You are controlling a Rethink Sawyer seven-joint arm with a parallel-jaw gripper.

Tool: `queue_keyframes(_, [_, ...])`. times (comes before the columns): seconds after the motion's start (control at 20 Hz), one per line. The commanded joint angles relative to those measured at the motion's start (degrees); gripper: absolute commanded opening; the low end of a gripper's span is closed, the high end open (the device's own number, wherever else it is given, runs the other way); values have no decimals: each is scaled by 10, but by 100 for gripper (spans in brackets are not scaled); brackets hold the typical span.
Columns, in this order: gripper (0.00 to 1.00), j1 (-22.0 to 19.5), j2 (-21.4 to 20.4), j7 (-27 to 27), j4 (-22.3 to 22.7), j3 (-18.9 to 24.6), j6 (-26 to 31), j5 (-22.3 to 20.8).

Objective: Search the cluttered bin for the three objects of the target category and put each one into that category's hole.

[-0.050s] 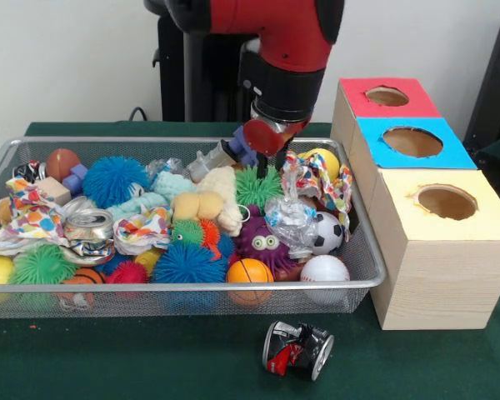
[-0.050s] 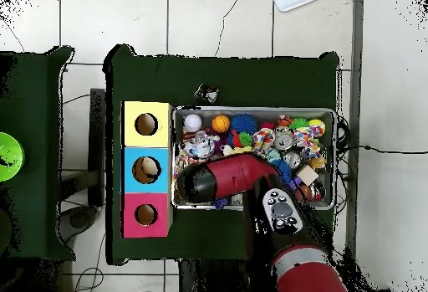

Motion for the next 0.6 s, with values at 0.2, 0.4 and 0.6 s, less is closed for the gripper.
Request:
queue_keyframes(0.2, [100, -94, 11, 62, 58, 132, -13, 104])
queue_keyframes(0.4, [100, -121, 3, 47, 58, 163, 7, 130])
queue_keyframes(0.6, [100, -133, -1, 33, 50, 177, 22, 136])
